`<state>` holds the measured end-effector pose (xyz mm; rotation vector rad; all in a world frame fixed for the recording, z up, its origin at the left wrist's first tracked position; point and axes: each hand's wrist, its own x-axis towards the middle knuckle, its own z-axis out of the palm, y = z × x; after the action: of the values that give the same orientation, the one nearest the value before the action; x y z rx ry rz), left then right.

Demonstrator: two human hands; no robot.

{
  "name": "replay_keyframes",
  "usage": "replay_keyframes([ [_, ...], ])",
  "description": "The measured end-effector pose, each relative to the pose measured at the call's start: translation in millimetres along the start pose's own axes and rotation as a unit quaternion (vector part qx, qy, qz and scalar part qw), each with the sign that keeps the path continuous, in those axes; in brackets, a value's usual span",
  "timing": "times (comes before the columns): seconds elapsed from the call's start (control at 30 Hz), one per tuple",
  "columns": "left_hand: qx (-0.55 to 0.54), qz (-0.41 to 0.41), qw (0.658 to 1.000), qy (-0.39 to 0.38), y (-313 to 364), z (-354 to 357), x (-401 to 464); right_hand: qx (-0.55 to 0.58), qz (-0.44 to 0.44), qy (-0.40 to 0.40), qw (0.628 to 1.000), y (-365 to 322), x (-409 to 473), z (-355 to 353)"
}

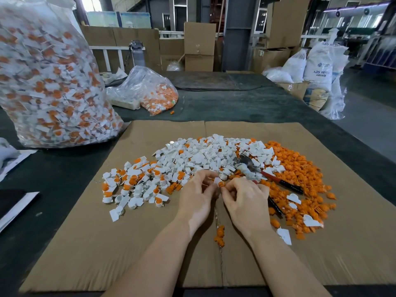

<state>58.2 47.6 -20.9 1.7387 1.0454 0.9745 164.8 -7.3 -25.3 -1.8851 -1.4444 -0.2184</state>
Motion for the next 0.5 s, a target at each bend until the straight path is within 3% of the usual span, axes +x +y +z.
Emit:
replay_keyframes([
  [0.5, 0.043, 0.023, 0.999, -0.009, 2.1, 0.8, -2.7, 0.027, 0.026, -0.021, 0.999, 1.4, 1.1, 0.1],
])
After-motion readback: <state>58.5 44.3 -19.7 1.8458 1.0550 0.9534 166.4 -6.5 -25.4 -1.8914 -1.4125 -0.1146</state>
